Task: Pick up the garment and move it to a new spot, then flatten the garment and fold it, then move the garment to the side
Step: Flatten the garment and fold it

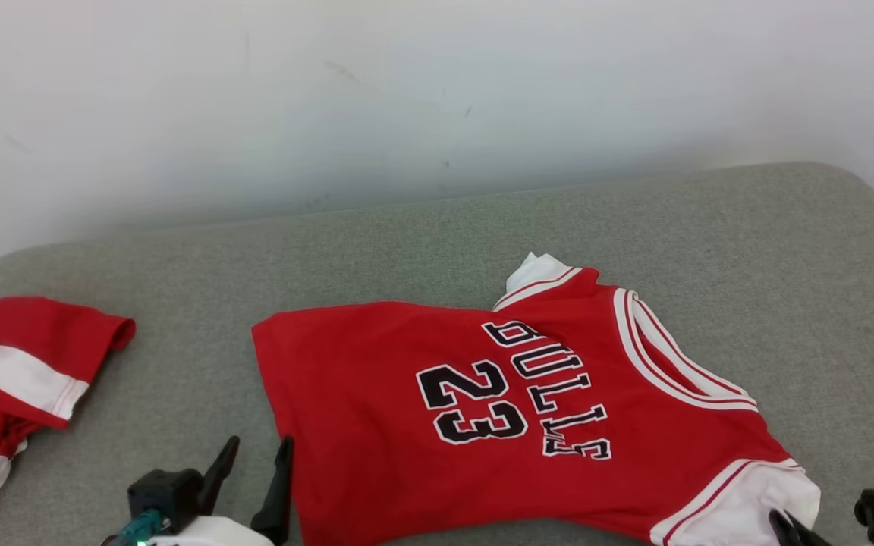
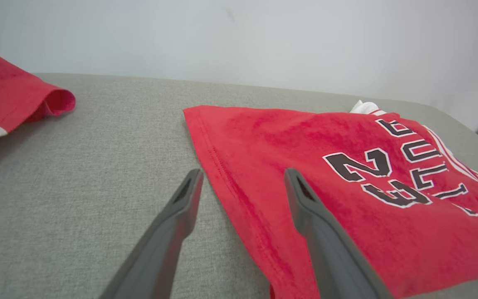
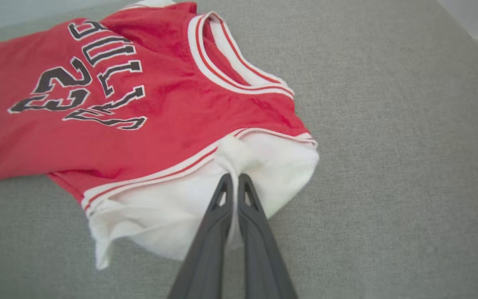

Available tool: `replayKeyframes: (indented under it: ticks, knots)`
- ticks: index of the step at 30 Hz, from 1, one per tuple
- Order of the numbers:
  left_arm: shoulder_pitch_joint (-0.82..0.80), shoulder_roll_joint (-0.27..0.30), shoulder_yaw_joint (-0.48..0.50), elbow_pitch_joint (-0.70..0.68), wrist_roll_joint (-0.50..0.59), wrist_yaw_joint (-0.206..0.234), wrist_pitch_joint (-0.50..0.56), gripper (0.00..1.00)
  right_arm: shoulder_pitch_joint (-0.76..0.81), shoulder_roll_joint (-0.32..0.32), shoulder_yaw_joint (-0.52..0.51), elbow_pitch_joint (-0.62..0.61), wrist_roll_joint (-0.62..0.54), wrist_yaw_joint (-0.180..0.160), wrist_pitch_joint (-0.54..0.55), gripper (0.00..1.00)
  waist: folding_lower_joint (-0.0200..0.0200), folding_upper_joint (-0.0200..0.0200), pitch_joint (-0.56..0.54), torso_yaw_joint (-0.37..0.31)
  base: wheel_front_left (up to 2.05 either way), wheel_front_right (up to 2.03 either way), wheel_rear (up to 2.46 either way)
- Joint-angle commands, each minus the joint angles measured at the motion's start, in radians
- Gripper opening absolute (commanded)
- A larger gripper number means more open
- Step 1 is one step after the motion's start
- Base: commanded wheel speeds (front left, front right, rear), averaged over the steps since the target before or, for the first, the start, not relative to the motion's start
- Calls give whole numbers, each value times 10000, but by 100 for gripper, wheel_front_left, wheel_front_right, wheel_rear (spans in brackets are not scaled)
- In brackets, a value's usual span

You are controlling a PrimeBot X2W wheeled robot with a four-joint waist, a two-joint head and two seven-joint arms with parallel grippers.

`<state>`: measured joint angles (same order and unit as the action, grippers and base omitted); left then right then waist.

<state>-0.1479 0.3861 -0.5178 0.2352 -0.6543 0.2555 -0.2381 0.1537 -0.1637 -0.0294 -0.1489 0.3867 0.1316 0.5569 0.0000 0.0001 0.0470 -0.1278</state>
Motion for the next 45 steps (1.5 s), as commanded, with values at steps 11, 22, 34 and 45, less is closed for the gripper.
replayKeyframes:
  ticks: [11, 22, 34, 45]
  knots:
    - [-94, 30, -102, 300, -170, -143, 48, 100, 367, 89, -469, 497, 167, -19, 781, 100, 0, -1, -44, 430, 0, 0, 0]
    - [-84, -89, -225, 370, -215, -160, 4, 100, -1020, 230, -234, 111, 17, -19, -1457, 100, 0, -1, -404, 849, 0, 0, 0]
    - [-601, -304, -373, 300, -136, -273, 32, 100, -4503, -895, 2157, 3242, 312, -19, -2694, 100, 0, -1, 284, 1847, 0, 0, 0]
    - [-1511, -555, -401, 582, 34, -644, -120, 100, -8481, -1731, 2840, 7394, 838, -19, -2824, 100, 0, -1, 1850, 3033, 0, 0, 0]
